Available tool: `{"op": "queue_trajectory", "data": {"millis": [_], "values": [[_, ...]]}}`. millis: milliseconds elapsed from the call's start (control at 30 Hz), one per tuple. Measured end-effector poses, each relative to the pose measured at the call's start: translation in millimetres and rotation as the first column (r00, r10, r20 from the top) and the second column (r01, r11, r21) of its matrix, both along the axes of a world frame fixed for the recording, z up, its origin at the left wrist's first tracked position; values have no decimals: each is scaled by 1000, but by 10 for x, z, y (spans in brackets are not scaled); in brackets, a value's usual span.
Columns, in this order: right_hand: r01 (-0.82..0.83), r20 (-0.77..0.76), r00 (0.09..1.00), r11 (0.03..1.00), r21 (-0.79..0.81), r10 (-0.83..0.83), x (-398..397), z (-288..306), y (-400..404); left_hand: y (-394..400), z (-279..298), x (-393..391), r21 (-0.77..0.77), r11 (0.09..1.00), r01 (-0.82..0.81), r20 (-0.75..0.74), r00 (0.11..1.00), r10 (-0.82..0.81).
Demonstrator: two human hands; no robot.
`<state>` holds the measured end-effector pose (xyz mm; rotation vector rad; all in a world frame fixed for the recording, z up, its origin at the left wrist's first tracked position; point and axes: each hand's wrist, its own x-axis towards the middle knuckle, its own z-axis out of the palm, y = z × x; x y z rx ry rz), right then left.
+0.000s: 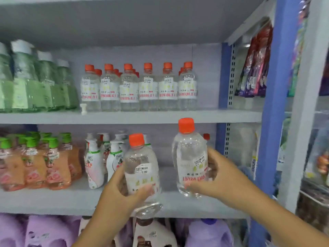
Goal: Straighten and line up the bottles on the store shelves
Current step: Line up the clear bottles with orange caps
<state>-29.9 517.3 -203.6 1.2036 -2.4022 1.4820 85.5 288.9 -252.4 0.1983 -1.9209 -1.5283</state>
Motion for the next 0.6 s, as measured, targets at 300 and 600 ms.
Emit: {"op": "queue_trajectory", "data": {"millis": [300, 600], "values": [[57, -235, 963, 950, -308, -134, -136, 1536, -2, 200, 1939, -25, -298, 954, 21, -285, 952, -110], [287, -97, 952, 956, -53, -291, -1068, 1551, -471, -254, 2085, -1203, -351, 936, 10, -36, 999, -25]]}}
